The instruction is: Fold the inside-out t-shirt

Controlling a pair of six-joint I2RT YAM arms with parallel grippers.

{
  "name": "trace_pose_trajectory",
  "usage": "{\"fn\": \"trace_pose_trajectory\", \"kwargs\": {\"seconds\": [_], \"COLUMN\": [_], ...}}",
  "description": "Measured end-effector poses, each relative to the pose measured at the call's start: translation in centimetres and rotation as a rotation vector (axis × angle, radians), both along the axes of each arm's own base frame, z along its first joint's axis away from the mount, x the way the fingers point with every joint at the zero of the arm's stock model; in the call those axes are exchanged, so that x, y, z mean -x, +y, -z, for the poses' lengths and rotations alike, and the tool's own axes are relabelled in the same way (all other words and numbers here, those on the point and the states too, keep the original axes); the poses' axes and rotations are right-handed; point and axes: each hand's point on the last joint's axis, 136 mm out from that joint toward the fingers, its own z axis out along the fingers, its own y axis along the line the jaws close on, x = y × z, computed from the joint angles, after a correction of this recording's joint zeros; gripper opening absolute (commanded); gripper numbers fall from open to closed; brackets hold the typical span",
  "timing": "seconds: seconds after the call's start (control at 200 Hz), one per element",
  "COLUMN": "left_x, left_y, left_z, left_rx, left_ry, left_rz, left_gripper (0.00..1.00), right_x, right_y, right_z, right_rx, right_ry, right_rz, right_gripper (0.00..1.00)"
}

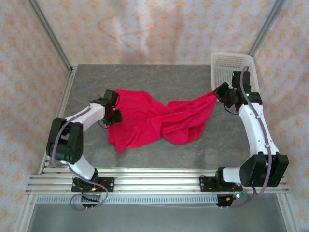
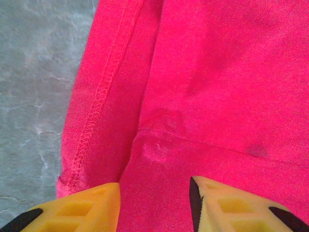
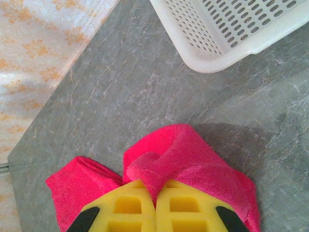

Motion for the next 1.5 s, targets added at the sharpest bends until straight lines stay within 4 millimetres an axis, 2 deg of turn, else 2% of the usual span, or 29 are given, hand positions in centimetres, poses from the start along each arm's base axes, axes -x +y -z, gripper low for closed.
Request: {"fn": "trace_pose_trajectory", "kwargs": {"seconds": [0.135,0.345,0.545,0.61,0.696,0.751,0.826,0.961,1.046,1.076,1.161,1.226,1.346,1.501], "left_x": [-0.2,-1.6,-2.0,-2.0,-1.9,-2.2,-2.5,-2.6,-2.9,-3.1,-3.5,-3.7,-3.8,-3.7], "left_y": [-0.1,-0.2,0.4,0.5,0.7,0.6,0.6,0.6,0.6,0.6,0.6,0.6,0.6,0.6], "left_z": [1.2,0.8,0.7,1.3,2.3,2.1,1.9,1.7,1.0,0.6,-0.4,-0.9,-1.0,-0.9], "left_rx": [-0.004,-0.001,-0.005,-0.007,-0.011,-0.009,-0.009,-0.01,-0.016,-0.019,-0.017,-0.017,-0.017,-0.018], "left_ry": [0.031,0.005,0.002,0.016,0.039,0.03,0.022,0.027,0.021,0.016,-0.006,-0.019,-0.02,-0.017], "left_rz": [0.0,-0.001,-0.015,-0.02,-0.021,-0.021,-0.019,-0.02,-0.011,-0.008,-0.009,-0.008,-0.008,-0.009], "left_gripper": [0.4,0.39,0.37,0.33,0.22,0.15,0.1,0.11,0.22,0.24,0.23,0.18,0.19,0.31], "right_x": [0.0,-0.1,-0.2,-0.1,-0.1,-0.1,-0.1,-0.1,-0.1,-0.1,-0.1,-0.1,-0.1,-0.1], "right_y": [0.2,0.5,0.8,0.9,1.0,1.1,1.1,1.2,1.2,1.2,1.4,1.5,1.5,1.5], "right_z": [-0.1,-0.2,-0.4,-0.4,-0.4,-0.4,-0.4,-0.4,-0.5,-0.5,-0.5,-0.5,-0.5,-0.5], "right_rx": [-0.009,-0.023,-0.042,-0.05,-0.056,-0.058,-0.06,-0.063,-0.067,-0.069,-0.078,-0.082,-0.084,-0.084], "right_ry": [-0.002,-0.008,-0.015,-0.013,-0.013,-0.013,-0.013,-0.013,-0.012,-0.012,-0.012,-0.012,-0.012,-0.012], "right_rz": [-0.005,-0.018,-0.026,-0.028,-0.03,-0.031,-0.033,-0.036,-0.035,-0.036,-0.036,-0.04,-0.042,-0.042], "right_gripper": [0.0,0.0,0.0,0.0,0.0,0.0,0.0,0.0,0.0,0.0,0.0,0.0,0.0,0.0]}}
